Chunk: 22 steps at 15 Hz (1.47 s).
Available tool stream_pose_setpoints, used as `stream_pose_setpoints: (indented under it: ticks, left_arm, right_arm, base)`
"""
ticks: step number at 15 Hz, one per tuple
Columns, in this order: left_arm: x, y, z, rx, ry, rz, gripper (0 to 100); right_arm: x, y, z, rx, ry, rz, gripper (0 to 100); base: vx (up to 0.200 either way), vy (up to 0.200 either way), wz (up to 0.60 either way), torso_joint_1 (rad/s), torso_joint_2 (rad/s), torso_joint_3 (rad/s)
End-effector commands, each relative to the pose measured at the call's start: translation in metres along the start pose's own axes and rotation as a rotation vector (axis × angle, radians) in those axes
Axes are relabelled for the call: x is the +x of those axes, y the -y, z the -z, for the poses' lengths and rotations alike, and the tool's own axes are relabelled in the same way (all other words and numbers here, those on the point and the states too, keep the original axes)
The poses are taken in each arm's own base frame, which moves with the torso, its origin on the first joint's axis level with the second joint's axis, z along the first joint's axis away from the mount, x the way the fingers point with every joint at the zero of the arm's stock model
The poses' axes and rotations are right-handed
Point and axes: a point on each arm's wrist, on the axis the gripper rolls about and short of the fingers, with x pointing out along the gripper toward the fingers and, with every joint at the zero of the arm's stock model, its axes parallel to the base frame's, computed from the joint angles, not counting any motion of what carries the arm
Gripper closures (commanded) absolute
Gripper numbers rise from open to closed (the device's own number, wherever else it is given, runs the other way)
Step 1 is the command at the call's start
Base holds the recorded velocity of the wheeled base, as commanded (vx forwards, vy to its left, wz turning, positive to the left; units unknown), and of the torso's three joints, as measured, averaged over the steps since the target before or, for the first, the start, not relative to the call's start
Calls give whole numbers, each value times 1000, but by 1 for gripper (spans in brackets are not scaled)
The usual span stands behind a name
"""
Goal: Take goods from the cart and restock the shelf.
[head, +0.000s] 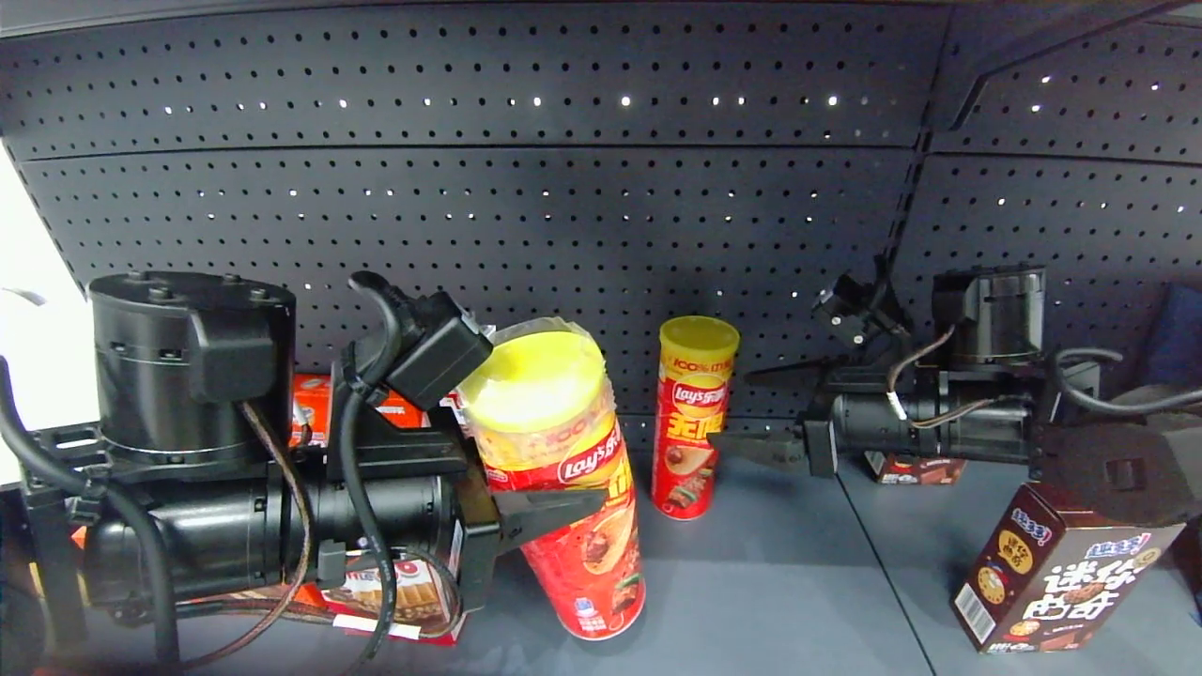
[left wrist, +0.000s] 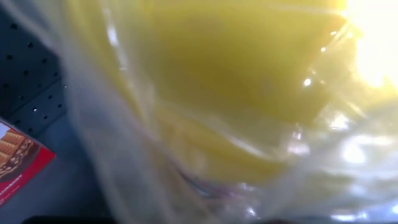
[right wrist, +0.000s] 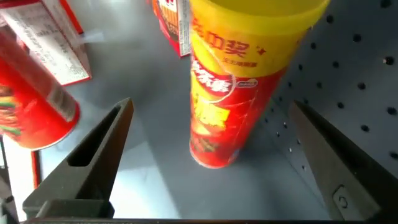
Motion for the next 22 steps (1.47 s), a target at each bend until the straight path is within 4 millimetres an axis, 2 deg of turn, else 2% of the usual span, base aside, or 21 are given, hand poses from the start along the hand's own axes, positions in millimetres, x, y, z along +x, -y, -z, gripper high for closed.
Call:
stream_pose_setpoints:
  ticks: [1,13,22]
  left_arm:
    - [1,0,1,-1,-3,0,100]
    - [1,-1,0,0,0,-1,100]
    - [2,-1,-2,2,3,2,100]
  right_arm:
    - [10,7,11,16,-20,-7,0]
    - [45,23,37,37,-59,-47,0]
    - [58,28,52,56,-89,-49,0]
  base:
    - [0,0,0,0,0,0]
    - [0,0,0,0,0,0]
    - [0,0,0,0,0,0]
